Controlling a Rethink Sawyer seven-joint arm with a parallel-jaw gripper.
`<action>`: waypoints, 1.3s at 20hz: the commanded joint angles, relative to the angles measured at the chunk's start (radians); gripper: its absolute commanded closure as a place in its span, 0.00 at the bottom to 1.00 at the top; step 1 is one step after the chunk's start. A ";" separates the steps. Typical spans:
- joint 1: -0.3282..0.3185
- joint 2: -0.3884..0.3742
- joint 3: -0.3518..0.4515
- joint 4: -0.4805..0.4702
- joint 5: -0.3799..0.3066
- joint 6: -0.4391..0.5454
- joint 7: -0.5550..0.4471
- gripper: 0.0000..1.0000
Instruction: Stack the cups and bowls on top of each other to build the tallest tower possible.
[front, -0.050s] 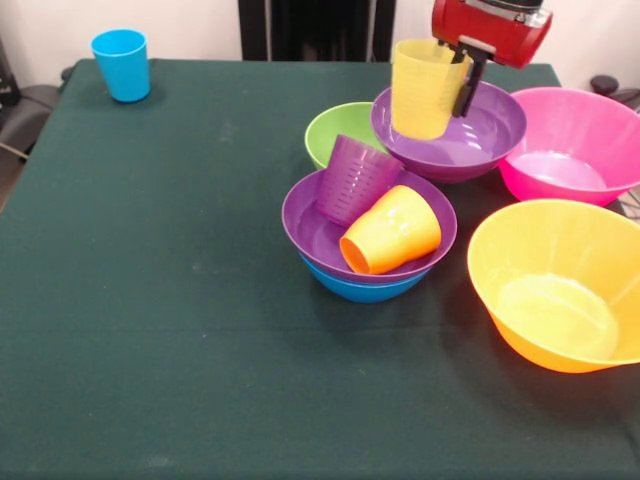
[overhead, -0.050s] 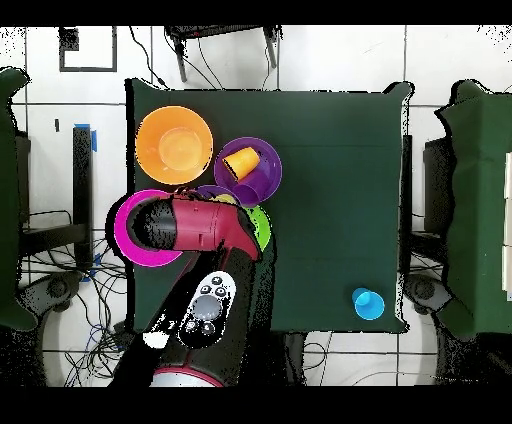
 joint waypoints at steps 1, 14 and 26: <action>0.010 0.026 0.070 -0.020 0.021 0.048 0.142 1.00; 0.052 0.113 -0.009 -0.100 0.017 0.068 0.175 1.00; 0.071 0.138 -0.048 -0.130 0.023 0.108 0.168 1.00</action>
